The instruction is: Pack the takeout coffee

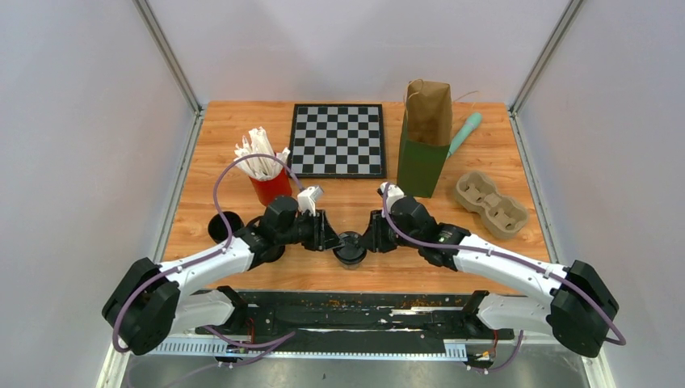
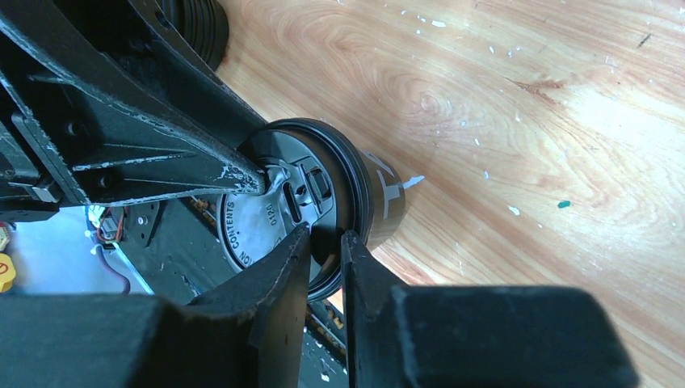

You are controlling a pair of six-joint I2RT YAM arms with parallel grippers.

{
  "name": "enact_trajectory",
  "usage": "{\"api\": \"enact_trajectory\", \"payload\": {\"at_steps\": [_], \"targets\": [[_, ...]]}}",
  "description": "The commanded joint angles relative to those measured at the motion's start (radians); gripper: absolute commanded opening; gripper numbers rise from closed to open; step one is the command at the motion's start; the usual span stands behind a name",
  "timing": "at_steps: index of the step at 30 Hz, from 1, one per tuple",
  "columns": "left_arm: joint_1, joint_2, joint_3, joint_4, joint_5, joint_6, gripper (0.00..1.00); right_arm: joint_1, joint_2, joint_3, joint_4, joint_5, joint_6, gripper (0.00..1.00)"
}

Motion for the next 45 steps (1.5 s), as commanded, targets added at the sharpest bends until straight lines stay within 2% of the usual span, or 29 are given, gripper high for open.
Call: {"api": "enact_trajectory", "payload": {"at_steps": [1, 7, 10, 16, 30, 35, 40, 45], "targets": [[0.004, 0.012, -0.082, -0.114, -0.071, 0.003, 0.40, 0.001, 0.051, -0.097, -0.033, 0.003, -0.010, 0.22], [-0.022, -0.087, -0.128, 0.016, -0.027, -0.174, 0.41, 0.000, 0.078, -0.041, 0.051, -0.019, -0.121, 0.24], [-0.042, -0.120, -0.133, 0.027, -0.044, -0.210, 0.45, 0.001, 0.106, -0.001, 0.059, -0.032, -0.169, 0.26], [-0.053, -0.103, -0.165, 0.077, -0.064, -0.240, 0.45, -0.005, 0.129, 0.051, 0.036, -0.043, -0.201, 0.29], [-0.063, -0.073, -0.144, 0.041, -0.120, -0.225, 0.44, -0.042, 0.028, 0.168, -0.153, -0.010, -0.125, 0.65], [-0.073, -0.084, -0.134, 0.027, -0.134, -0.227, 0.44, -0.055, -0.027, 0.159, -0.220, -0.032, -0.055, 0.70], [-0.095, -0.099, -0.113, 0.002, -0.171, -0.221, 0.43, -0.047, -0.092, 0.039, -0.143, -0.157, 0.137, 0.69], [-0.125, -0.089, -0.093, -0.022, -0.207, -0.208, 0.43, -0.023, -0.137, -0.048, -0.105, -0.160, 0.265, 0.69]]}}
